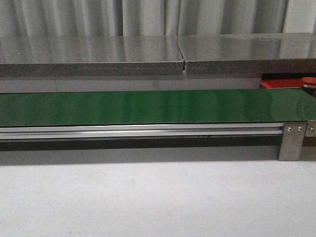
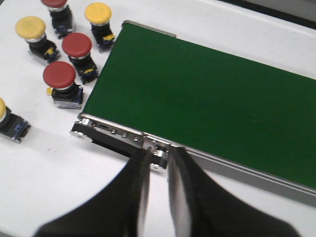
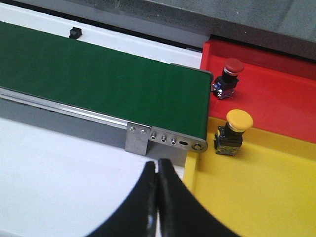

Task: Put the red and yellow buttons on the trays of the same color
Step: 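Move the left gripper back over the buttons beside the belt, then lower the left gripper onto another red push-button and grasp it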

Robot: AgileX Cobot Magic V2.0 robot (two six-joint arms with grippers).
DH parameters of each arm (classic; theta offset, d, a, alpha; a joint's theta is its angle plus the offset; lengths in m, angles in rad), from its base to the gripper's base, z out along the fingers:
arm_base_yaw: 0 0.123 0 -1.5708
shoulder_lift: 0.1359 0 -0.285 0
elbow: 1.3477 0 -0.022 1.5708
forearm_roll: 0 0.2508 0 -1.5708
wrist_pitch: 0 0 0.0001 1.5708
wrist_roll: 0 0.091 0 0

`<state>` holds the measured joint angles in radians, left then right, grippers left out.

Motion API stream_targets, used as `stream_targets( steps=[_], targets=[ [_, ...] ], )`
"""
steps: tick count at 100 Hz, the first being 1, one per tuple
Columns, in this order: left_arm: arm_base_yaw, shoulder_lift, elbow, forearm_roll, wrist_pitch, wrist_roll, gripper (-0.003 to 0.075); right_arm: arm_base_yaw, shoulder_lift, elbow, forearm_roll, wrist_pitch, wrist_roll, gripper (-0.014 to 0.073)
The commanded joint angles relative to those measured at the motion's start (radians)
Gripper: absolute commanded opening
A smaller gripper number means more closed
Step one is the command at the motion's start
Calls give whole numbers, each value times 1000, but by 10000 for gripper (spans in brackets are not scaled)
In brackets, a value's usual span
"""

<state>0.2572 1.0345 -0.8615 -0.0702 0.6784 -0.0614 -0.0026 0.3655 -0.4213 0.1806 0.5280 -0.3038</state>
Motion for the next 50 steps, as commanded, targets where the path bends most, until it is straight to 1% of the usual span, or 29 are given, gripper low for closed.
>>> stream_targets(
  steps=[1, 8, 13, 23, 30, 50],
  targets=[
    [21, 17, -47, -5, -45, -6, 335, -1, 5, -26, -4, -67, -11, -67],
    [35, 41, -59, 1, -48, -6, 446, -1, 5, -26, -4, -67, -11, -67],
    [51, 63, -72, 1, -48, -6, 479, -1, 5, -26, -4, -67, -11, -67],
    [89, 107, -108, 1, -34, -6, 476, -1, 5, -26, -4, -67, -11, -67],
    [127, 154, -150, 1, 2, -6, 472, -1, 5, -26, -4, -67, -11, -67],
    [237, 343, -312, -16, 176, -6, 472, -1, 5, -26, -4, -67, -11, -67]
  ],
)
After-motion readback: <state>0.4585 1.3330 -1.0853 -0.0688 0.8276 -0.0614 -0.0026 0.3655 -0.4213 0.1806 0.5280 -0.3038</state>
